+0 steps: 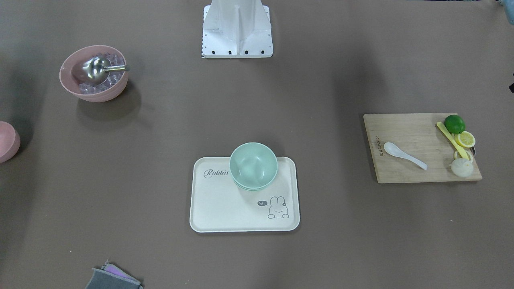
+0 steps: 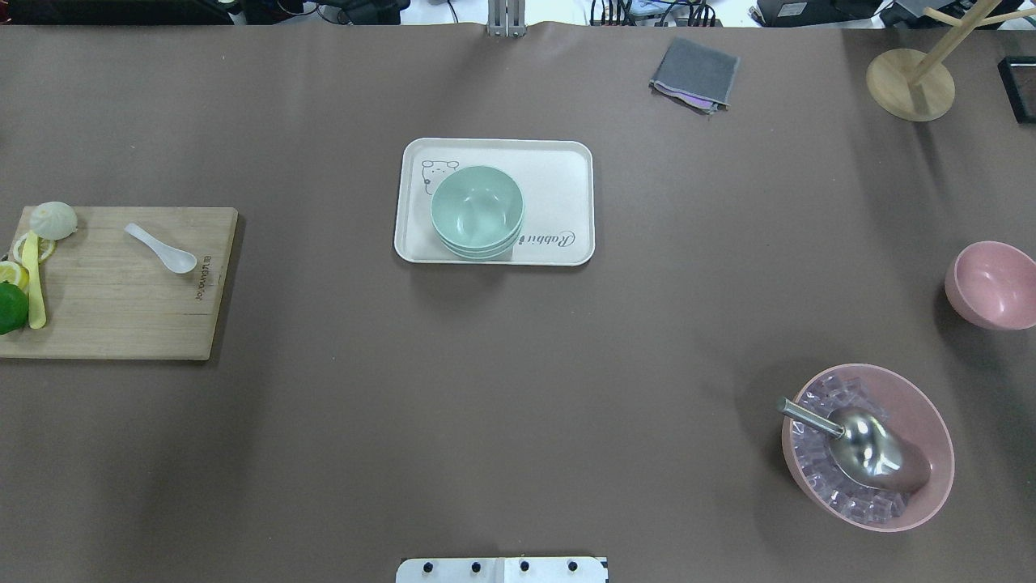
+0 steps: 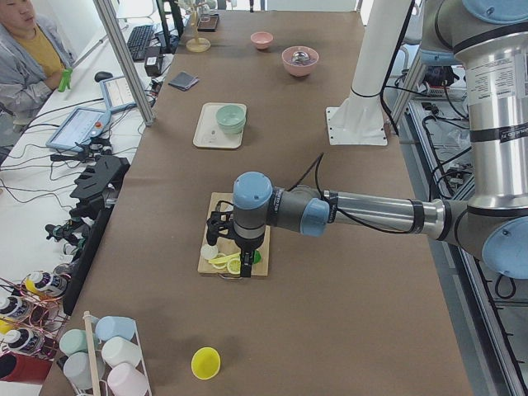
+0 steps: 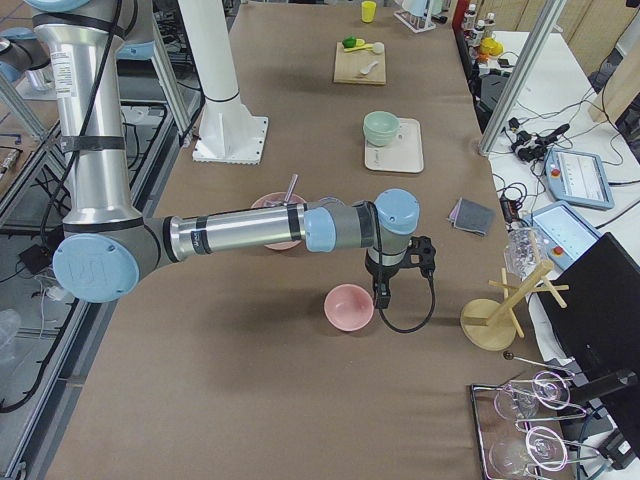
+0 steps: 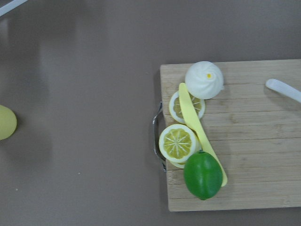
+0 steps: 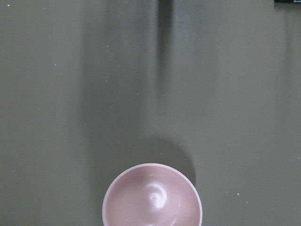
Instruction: Stack pink bowl on green and place spoon
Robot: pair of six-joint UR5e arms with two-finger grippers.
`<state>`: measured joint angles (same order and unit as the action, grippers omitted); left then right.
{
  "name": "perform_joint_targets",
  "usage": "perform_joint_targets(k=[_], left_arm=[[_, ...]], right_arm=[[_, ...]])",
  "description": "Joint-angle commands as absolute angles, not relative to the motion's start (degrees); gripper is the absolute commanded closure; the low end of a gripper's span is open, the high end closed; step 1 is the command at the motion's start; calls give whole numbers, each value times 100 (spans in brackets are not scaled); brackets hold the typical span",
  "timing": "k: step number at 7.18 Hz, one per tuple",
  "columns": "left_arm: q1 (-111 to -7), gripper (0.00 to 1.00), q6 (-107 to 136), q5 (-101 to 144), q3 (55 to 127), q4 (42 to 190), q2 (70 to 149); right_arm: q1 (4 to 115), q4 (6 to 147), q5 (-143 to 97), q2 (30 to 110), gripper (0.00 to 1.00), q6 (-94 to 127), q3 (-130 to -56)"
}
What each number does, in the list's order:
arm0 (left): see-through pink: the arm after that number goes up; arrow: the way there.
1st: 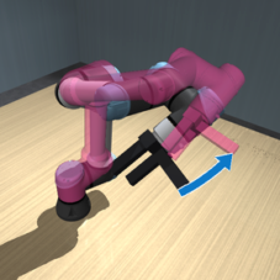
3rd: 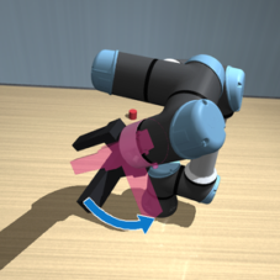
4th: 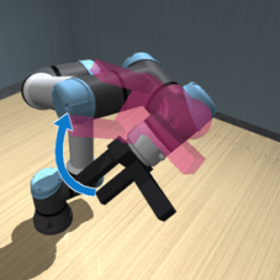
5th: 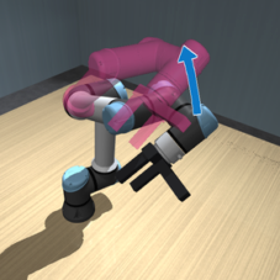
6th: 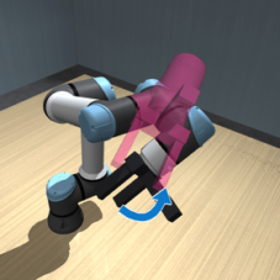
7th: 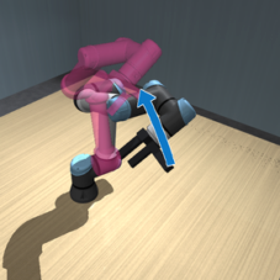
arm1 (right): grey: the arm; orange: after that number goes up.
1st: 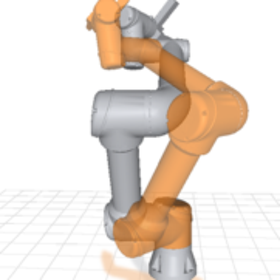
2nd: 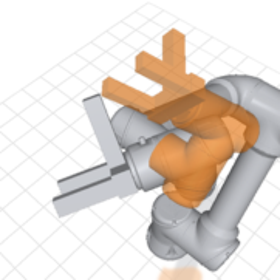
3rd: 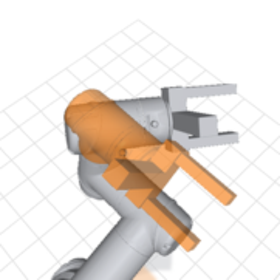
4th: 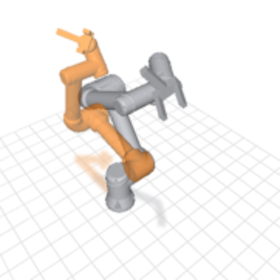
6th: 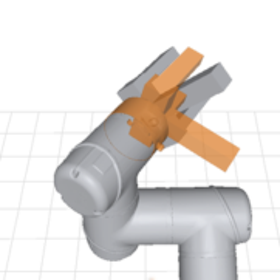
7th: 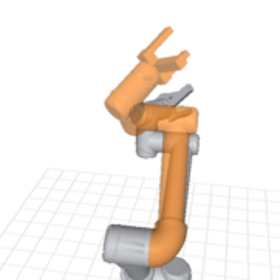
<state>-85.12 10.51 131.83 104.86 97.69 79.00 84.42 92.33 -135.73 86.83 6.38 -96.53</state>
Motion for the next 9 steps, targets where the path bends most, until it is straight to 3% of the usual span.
perform_joint_targets(k=[1,9], left_arm=[[-8551,1,1011,13218,10502,9773,7858],[-8569,1,1020,13157,10828,9835,7682]], right_arm=[[8446,9229,-13518,8710,0,642,-9668],[8446,9149,-13579,8824,0,729,-9870]])
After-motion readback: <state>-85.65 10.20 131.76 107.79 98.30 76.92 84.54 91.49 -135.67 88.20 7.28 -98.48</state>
